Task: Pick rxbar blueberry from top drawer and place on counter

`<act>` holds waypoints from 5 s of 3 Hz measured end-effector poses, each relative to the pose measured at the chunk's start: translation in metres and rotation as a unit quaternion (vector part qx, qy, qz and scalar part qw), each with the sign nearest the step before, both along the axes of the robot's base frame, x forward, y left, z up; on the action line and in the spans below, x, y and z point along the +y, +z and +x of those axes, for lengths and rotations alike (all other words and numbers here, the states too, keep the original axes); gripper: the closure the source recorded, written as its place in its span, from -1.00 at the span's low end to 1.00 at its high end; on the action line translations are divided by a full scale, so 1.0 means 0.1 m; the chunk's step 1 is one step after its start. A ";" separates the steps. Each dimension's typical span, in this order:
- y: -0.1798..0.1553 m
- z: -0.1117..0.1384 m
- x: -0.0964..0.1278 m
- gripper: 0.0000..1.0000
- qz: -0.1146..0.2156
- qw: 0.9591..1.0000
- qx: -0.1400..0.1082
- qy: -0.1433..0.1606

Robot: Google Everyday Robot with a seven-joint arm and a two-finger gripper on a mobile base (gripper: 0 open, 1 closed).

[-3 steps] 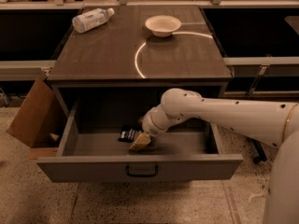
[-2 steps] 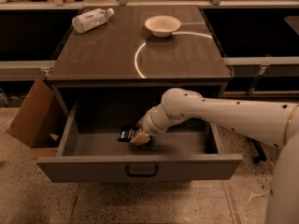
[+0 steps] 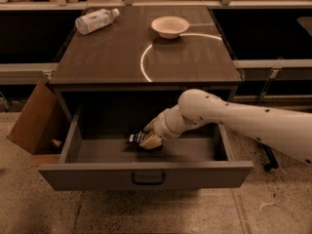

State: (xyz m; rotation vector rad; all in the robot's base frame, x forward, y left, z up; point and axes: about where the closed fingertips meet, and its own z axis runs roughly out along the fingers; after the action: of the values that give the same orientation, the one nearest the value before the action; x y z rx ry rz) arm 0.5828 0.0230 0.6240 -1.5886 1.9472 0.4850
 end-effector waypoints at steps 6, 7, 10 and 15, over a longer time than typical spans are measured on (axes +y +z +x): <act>2.70 -0.07 -0.88 1.00 0.077 0.957 -0.281 0.013; 2.73 -0.06 -0.88 1.00 0.077 0.956 -0.283 0.012; 3.05 0.96 -1.06 1.00 0.098 0.950 -0.291 -0.058; 2.57 1.67 -1.29 -1.00 0.050 0.974 -0.179 -0.131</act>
Offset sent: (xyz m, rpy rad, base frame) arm -0.0359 -0.0648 0.1375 0.2145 -0.2495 0.0751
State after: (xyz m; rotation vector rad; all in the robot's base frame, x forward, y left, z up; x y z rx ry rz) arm 0.7495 -0.1062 0.8809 -1.2328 1.7867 0.1711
